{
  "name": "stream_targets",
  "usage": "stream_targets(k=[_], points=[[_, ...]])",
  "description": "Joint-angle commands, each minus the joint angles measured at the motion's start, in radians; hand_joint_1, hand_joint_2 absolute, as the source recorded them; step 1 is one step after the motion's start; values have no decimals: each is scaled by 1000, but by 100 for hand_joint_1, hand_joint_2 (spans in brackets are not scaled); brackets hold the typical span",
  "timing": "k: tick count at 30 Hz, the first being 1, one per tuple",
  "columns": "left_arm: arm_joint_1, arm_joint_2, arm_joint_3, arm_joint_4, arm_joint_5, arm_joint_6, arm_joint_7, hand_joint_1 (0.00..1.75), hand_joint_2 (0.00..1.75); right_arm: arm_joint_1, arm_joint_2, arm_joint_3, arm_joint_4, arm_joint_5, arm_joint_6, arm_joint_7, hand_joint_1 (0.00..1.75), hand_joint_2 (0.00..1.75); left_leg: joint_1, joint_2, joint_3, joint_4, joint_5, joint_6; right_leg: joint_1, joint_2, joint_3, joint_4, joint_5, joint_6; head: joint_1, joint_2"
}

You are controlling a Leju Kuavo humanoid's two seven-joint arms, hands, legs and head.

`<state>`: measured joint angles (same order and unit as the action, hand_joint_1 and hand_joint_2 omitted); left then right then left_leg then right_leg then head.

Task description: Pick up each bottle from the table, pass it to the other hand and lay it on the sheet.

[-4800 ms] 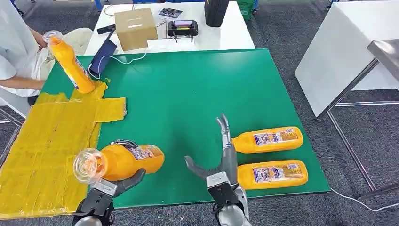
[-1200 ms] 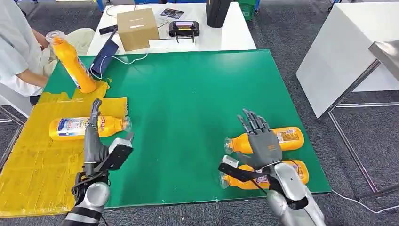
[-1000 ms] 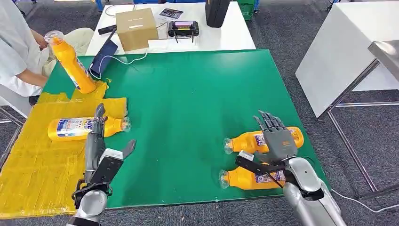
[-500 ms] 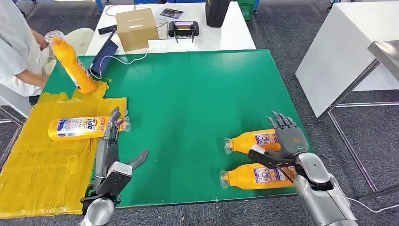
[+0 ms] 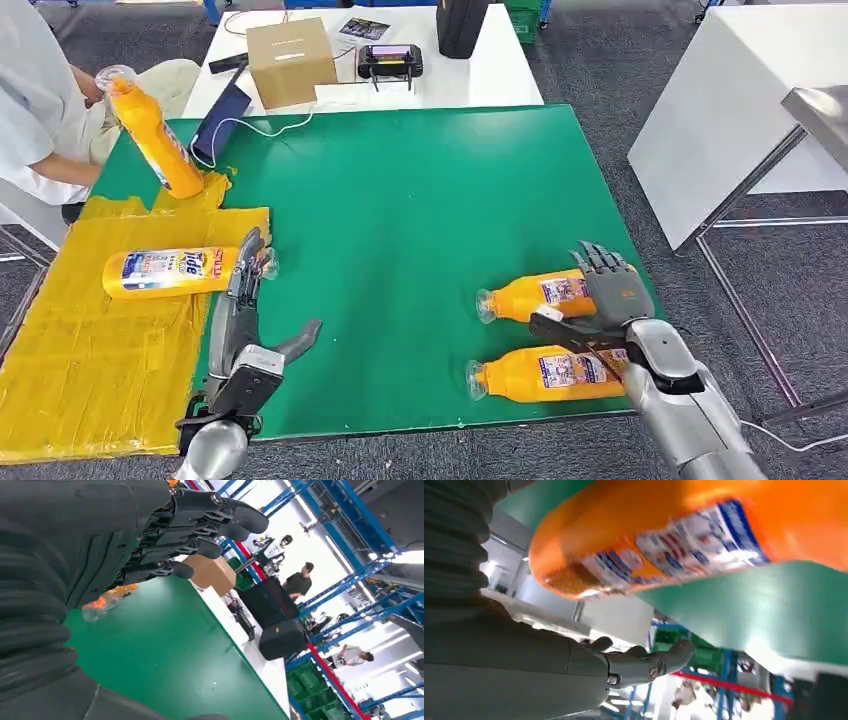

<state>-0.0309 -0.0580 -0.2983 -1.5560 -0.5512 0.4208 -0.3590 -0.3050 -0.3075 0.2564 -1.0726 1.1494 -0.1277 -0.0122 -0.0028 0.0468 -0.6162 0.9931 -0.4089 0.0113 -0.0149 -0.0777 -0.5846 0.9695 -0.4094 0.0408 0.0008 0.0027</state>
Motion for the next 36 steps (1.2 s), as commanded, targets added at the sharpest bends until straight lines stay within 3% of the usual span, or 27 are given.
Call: stream_targets(k=[1,4,5,6,7,8,9,10,13,23,26,27,28,30,33,34,36], points=[[-94,2,-42,139,38,0,-16,0,175,-196,29,126,440,7,104,17,0,175,2,-1,6,-1,-1,-1,1,9,6,-2,0,-2,0,0],[-109,3,-53,163,52,8,-27,0,175,-208,30,147,507,-1,124,5,2,175,2,-3,7,-2,-1,-1,1,7,8,-3,0,-2,0,0],[-110,3,-54,164,53,8,-28,0,175,-205,33,150,513,-2,125,4,17,175,2,-2,7,-1,-1,-1,1,6,7,-3,0,-1,0,0],[-110,3,-54,164,53,8,-28,0,175,-203,35,151,514,-2,126,4,17,175,2,-1,7,-2,0,-1,1,6,7,-3,0,-1,0,0],[-111,3,-55,166,54,8,-28,0,175,-204,36,153,515,-2,127,4,58,175,3,-3,10,-2,0,-1,1,7,10,-4,0,-2,0,0],[-113,6,-58,168,59,12,-27,0,175,-209,42,164,528,-5,114,0,120,175,2,-1,10,-1,-1,-1,1,6,10,-3,0,-1,0,0],[-114,6,-58,168,59,12,-26,0,175,-209,44,165,528,-5,114,1,120,175,2,-1,12,-1,-1,-1,1,6,11,-3,0,-1,0,0],[-114,6,-59,168,60,13,-26,0,175,-209,46,168,528,-5,112,2,147,175,3,-3,13,-1,-1,-1,1,7,12,-3,0,-2,1,0],[-108,7,-60,155,60,15,-26,0,175,-205,51,169,508,-10,81,10,169,175,3,-5,12,-1,0,-1,1,7,11,-3,1,-2,0,0],[-85,7,-56,115,44,14,-7,0,175,-190,62,155,411,-10,5,32,175,175,3,-3,14,-1,0,1,0,9,14,-3,1,-1,0,0],[-48,8,-49,50,-3,-5,27,0,175,-121,110,75,194,-25,-125,55,175,175,2,1,13,-1,0,1,0,8,12,-2,1,0,0,0],[-32,9,-45,24,-27,-17,43,0,175,-66,151,15,45,-45,-216,53,175,175,3,0,14,0,-1,1,0,10,12,-2,1,-1,0,0],[-23,8,-46,10,-42,-22,51,0,175,-30,168,0,-55,-38,-215,69,175,175,2,2,12,0,-1,1,0,10,11,-1,1,0,0,0],[-13,2,-54,0,-54,-43,60,0,175,57,231,-44,-270,-75,-320,31,175,175,2,3,10,1,-1,1,0,11,9,0,0,-1,1,0],[-14,-4,-63,12,-56,-45,60,0,175,95,250,-42,-354,-85,-336,27,175,175,2,3,8,0,-3,-1,1,14,6,2,-1,-2,0,0],[-14,-4,-63,12,-56,-45,60,0,175,95,250,-42,-354,-85,-336,27,175,175,2,1,6,0,-1,0,1,9,4,1,-1,-1,0,0],[-23,-2,-79,31,-61,-46,59,0,175,126,293,-66,-405,-146,-458,-58,175,175,2,-3,6,0,-1,1,1,6,6,1,-2,-1,0,0]])
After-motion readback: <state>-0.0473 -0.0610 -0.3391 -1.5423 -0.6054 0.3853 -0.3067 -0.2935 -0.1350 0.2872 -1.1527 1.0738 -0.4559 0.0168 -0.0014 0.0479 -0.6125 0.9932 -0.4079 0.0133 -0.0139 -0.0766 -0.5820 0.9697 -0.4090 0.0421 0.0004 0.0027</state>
